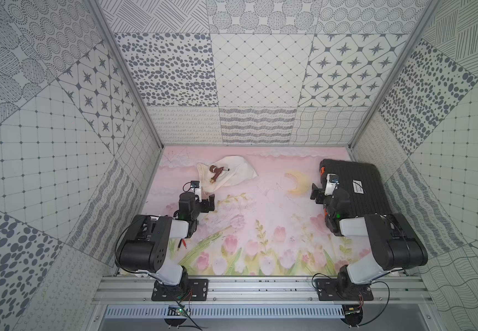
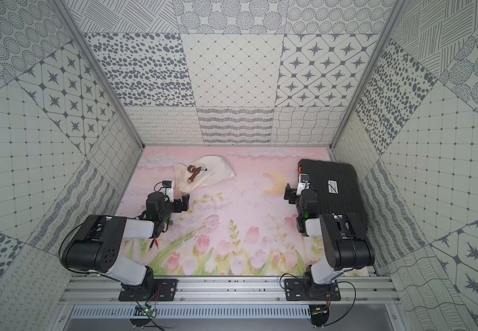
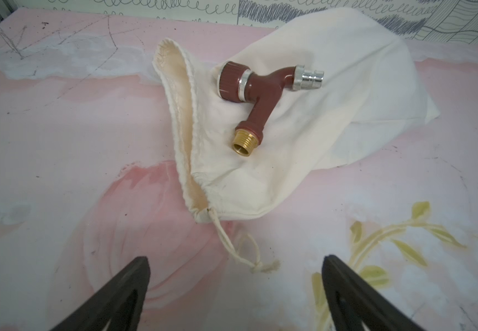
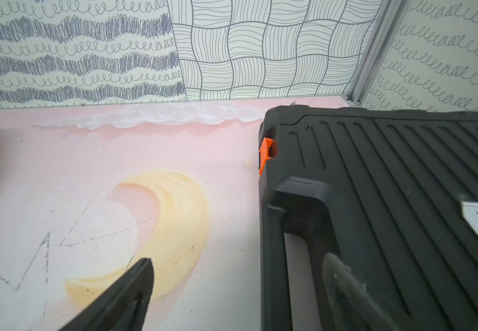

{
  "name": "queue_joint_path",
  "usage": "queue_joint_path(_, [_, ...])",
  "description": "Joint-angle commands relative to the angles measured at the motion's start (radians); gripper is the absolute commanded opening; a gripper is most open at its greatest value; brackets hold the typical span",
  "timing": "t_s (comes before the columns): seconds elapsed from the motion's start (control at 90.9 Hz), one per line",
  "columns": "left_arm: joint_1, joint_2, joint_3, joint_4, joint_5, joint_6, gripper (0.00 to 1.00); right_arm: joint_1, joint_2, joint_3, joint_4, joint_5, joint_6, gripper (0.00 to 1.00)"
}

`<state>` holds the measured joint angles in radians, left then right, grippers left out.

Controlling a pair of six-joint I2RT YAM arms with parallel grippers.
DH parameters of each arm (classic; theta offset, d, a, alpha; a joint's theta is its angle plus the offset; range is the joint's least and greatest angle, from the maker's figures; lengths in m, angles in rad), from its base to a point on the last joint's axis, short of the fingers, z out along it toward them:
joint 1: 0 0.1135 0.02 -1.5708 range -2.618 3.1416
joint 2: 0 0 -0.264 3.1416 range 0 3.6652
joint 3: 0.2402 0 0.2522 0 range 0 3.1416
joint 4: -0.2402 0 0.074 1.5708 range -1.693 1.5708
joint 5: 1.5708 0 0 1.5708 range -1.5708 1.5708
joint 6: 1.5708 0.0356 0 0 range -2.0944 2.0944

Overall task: Close the soil bag
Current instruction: Pick up the distractor from the center of the board.

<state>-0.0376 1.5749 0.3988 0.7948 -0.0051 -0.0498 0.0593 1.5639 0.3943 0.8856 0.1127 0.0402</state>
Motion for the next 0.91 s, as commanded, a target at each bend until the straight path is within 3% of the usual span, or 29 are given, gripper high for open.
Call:
queue_joint_path(0.0, [0.007, 0.004, 0.008, 0.074, 0.006, 0.017, 0.98, -0.006, 0.005, 0.002, 0.018, -0.03, -0.006, 0.97])
queue_joint_path(0.352, [0.014, 0.001, 0.005, 0.08, 0.022, 0.016, 0.98, -0.006, 0.004, 0.001, 0.016, -0.031, -0.005, 0.97])
queue_joint_path(0.473, [0.0, -0.121, -0.044, 0.077, 0.014, 0.028, 0.98, -0.002, -0.038, -0.014, 0.01, -0.058, -0.02, 0.97])
queue_joint_path(0.55, [-0.02, -0.251, -0.055, -0.011, -0.027, 0.032, 0.98, 0.004, -0.11, -0.011, -0.075, -0.061, -0.027, 0.97])
queue_joint_path(0.693, [-0.096, -0.451, 0.014, -0.28, -0.074, -0.009, 0.98, 0.059, -0.236, 0.116, -0.441, -0.059, 0.003, 0.97])
queue_joint_path(0.902, [-0.156, -0.418, 0.228, -0.655, -0.038, -0.127, 0.9, 0.205, -0.269, 0.29, -0.721, -0.025, 0.005, 0.97])
